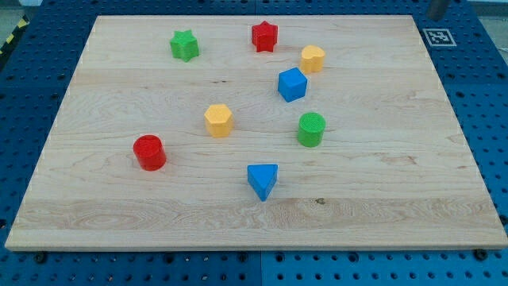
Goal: Move the heart to the center
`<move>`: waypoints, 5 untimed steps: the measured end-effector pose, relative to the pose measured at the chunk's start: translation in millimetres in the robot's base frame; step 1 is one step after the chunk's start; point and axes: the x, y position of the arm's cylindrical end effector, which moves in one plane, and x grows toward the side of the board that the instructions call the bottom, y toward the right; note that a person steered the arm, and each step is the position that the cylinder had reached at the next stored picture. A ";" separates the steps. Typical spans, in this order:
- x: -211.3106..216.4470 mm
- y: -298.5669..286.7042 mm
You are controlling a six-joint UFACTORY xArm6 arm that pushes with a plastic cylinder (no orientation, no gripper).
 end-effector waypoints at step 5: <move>111.4 -144.3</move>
